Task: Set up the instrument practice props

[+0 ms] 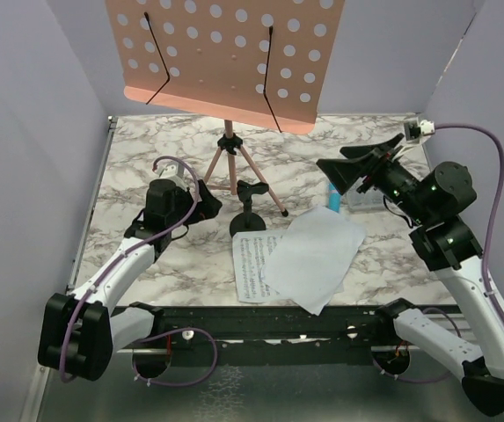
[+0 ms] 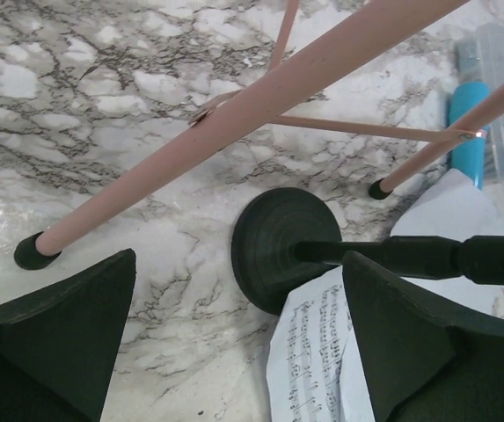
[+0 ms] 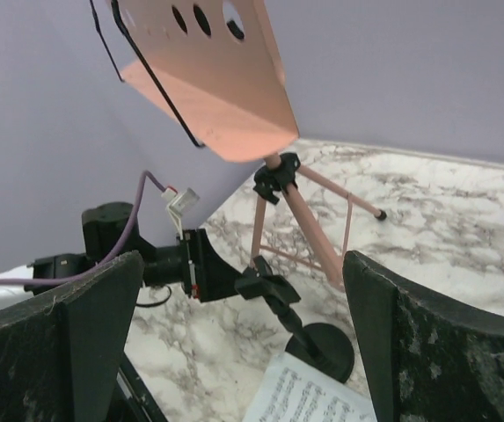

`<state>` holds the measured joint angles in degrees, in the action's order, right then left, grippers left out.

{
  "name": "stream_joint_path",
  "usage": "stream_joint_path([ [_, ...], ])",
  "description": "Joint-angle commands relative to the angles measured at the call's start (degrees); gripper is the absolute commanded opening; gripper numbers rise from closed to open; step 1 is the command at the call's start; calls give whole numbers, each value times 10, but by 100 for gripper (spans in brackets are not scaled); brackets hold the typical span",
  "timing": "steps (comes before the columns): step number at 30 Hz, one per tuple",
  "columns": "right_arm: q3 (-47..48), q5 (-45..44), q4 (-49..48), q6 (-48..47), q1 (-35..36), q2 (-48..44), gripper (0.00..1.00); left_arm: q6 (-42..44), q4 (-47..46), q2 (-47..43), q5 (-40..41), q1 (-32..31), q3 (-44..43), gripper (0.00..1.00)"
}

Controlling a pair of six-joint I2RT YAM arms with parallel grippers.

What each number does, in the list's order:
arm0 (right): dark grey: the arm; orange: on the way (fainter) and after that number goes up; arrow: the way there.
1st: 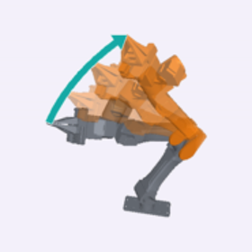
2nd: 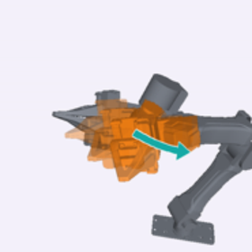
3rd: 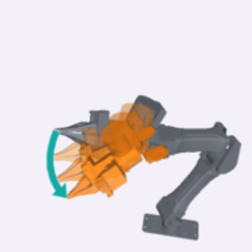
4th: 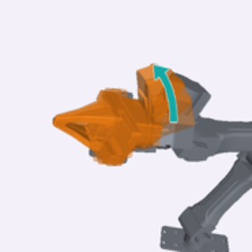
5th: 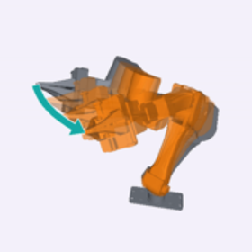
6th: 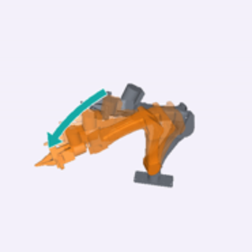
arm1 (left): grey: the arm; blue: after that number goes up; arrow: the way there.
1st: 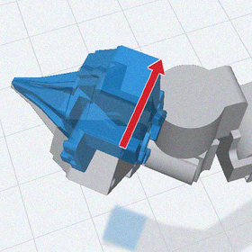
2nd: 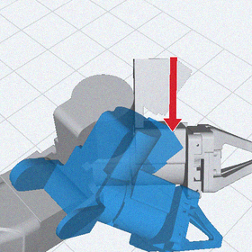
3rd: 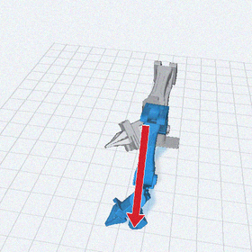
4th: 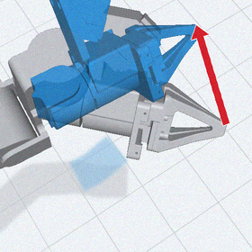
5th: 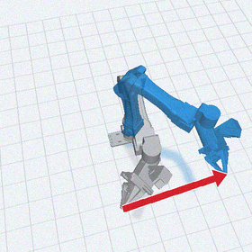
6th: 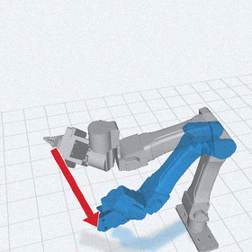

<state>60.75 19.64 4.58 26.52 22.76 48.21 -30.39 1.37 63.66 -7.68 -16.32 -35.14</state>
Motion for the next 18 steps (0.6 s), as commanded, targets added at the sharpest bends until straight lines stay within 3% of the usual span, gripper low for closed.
stream_joint_path([
  [1,58,-42,31,2,0,41,100,-8,-66,-12,-99,26,-6,99],
  [11,239,-77,93,-34,0,203,96,65,-39,-3,-87,37,-42,99],
  [18,304,-99,111,-64,0,266,84,112,-22,20,-50,37,-78,95],
])
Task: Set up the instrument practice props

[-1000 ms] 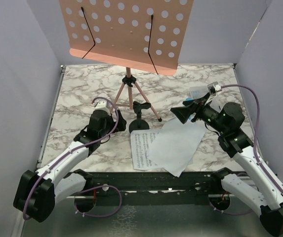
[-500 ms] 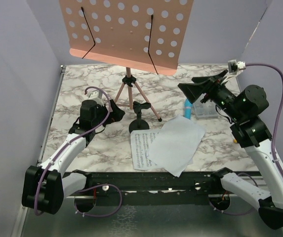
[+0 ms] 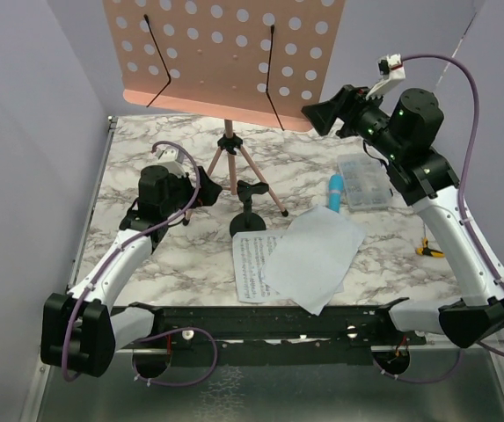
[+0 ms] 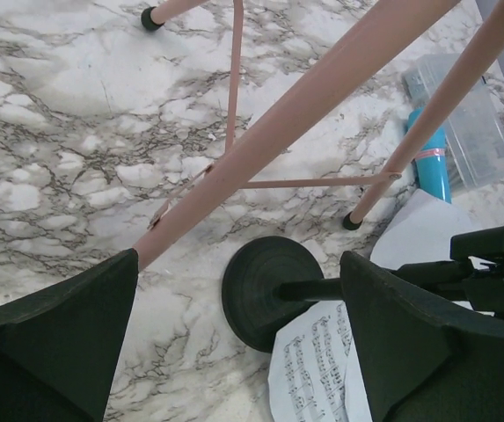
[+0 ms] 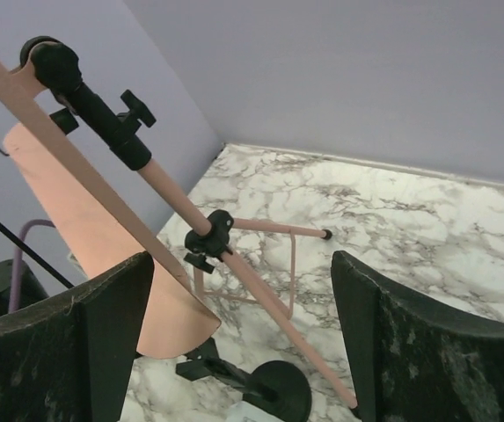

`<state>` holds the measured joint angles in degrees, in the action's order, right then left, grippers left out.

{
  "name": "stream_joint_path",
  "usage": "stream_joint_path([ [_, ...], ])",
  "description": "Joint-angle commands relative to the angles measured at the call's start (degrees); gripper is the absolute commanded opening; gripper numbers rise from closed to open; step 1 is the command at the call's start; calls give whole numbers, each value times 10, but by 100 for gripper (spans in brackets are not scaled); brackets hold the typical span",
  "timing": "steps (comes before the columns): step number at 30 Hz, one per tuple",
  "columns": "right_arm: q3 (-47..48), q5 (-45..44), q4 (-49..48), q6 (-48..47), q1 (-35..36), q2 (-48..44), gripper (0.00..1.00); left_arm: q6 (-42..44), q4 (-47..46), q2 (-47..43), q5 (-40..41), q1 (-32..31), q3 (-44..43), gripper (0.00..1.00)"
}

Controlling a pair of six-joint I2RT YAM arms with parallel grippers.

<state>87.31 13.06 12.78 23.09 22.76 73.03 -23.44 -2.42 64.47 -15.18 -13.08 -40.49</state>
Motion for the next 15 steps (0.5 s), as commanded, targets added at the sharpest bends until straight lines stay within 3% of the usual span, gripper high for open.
stream_joint_path([
  [1,46,-39,32,-34,0,24,82,46,16,16,29,4,-26,94],
  [5,64,-70,38,-52,-1,44,77,52,17,33,32,5,-31,93],
  [15,86,-106,41,-76,-2,79,77,47,12,53,19,4,-22,90],
])
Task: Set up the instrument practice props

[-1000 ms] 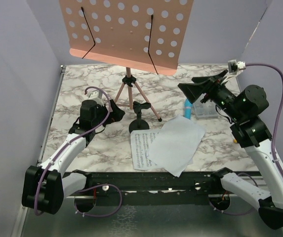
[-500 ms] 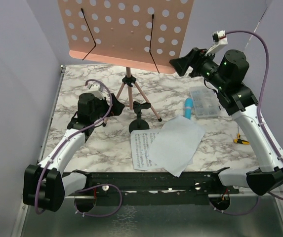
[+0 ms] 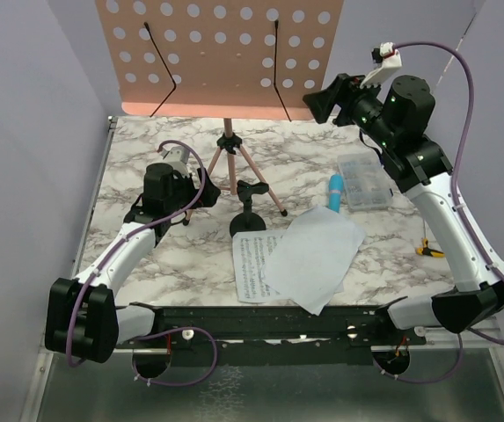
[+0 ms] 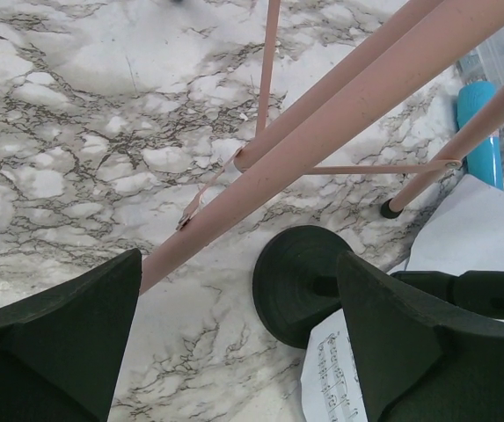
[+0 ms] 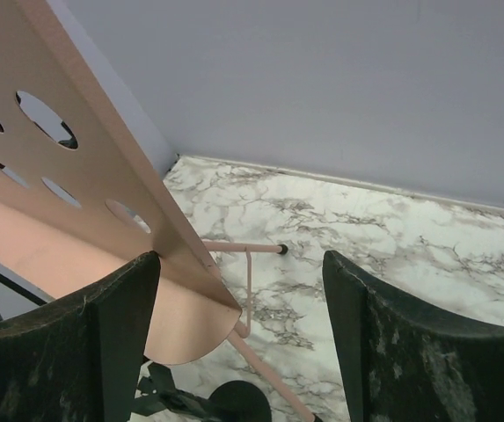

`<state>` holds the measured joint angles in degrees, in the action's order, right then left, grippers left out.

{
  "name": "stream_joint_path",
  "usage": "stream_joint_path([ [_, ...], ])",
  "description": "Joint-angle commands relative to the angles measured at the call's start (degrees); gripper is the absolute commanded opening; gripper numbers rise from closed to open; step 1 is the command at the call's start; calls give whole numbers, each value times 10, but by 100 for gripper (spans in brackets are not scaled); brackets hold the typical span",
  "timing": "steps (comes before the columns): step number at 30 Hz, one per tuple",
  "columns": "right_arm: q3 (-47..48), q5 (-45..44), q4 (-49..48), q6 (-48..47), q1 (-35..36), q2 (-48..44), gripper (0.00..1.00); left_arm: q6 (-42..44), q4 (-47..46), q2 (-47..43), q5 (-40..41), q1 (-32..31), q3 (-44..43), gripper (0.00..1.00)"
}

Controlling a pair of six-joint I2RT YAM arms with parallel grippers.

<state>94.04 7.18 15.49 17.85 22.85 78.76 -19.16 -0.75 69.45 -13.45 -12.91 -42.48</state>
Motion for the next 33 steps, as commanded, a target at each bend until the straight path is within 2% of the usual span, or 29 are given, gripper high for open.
stream_joint_path([
  [1,23,-48,14,-25,-3,26,77,3,-6,4,-1,3,-1,90],
  [11,90,-37,29,-29,-13,77,77,-20,-28,21,-20,3,9,88],
  [21,98,-36,41,-31,-20,88,78,-24,-28,-2,-10,3,15,88],
  [33,45,-7,45,-24,-21,9,84,-40,-27,-69,-3,3,43,96],
])
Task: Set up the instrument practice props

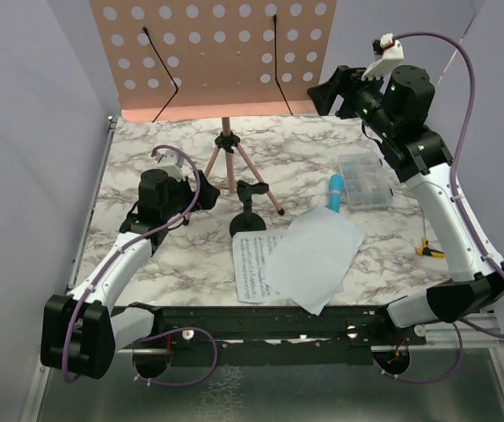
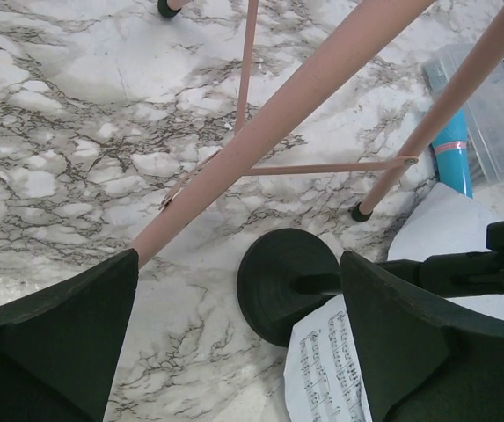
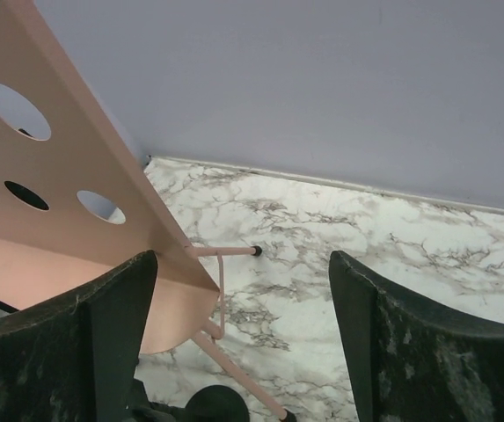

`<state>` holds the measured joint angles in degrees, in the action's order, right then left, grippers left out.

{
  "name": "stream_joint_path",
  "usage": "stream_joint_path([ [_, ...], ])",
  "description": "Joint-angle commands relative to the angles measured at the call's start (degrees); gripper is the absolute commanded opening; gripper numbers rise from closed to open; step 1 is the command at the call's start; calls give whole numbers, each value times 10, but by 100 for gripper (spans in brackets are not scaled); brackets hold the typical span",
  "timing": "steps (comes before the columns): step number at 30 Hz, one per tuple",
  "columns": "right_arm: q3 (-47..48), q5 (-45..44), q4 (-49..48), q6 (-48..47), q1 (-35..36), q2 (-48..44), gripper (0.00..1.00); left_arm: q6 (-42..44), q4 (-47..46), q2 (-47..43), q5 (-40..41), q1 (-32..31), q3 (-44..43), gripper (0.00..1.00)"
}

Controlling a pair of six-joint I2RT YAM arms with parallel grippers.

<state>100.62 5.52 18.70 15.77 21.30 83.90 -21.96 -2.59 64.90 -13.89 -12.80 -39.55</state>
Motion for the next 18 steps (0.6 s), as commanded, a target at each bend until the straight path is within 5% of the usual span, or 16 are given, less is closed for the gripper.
stream_joint_path([
  [1,-30,13,12,-2,-6,-53,86,-13,-8,-29,0,2,16,97],
  [18,-228,72,-18,34,-6,-205,98,-80,-8,-141,-3,2,72,99],
])
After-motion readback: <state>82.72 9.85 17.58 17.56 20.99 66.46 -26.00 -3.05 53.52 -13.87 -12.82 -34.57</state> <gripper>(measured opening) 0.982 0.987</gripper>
